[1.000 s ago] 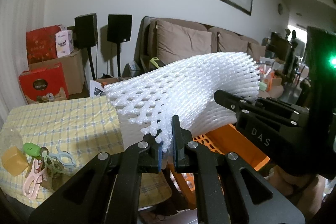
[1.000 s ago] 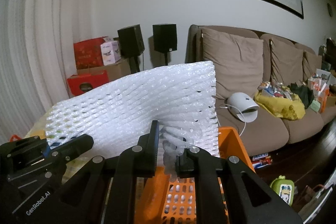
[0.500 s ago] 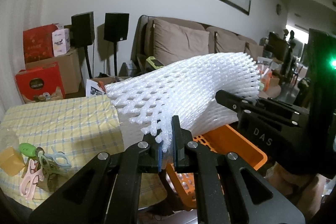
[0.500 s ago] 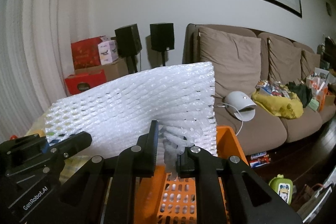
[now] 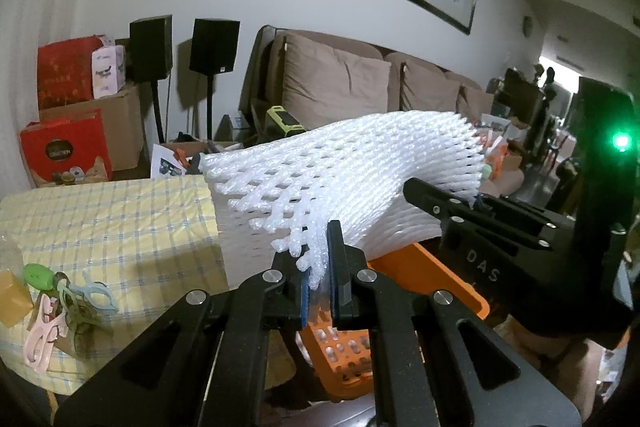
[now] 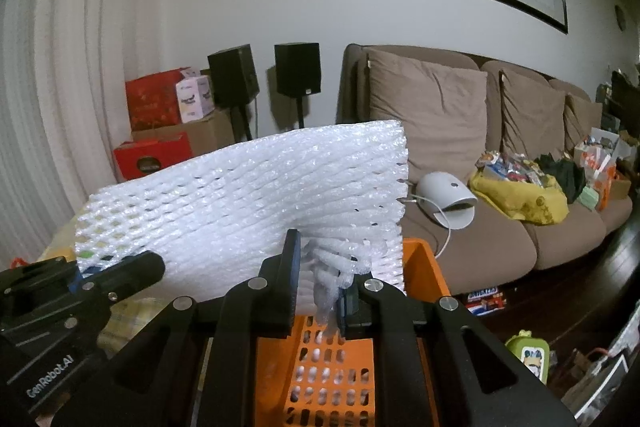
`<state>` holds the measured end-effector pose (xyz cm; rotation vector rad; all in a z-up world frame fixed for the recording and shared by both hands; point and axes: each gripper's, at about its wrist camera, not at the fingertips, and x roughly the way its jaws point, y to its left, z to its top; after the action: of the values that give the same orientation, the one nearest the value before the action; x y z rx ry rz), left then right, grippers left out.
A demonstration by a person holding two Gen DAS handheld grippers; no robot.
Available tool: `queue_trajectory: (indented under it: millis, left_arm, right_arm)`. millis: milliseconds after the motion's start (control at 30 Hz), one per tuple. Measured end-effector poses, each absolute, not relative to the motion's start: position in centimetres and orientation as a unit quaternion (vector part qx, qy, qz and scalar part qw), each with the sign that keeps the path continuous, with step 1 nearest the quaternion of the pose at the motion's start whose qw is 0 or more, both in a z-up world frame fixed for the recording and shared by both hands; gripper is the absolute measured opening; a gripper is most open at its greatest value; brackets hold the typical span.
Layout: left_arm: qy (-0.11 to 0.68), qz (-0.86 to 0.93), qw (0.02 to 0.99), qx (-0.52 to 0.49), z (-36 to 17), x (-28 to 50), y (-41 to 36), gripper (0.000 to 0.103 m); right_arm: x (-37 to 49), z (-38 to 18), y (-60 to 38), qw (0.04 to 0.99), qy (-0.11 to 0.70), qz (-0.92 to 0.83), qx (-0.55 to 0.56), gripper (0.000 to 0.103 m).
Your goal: Organize objects
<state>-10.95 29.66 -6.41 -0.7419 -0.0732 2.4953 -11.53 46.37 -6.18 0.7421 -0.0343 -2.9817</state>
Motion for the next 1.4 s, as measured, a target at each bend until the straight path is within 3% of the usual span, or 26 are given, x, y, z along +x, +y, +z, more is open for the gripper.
queue_trajectory:
  millis: [1400]
  left_arm:
    - [-0.014,0.917,0.284,-0.281,-6.3,-11.1,32.5,0.007]
  right_arm:
    - [-11.7,-6.3,48.7,-0.001,-0.018,-0.968,0.251,0.014]
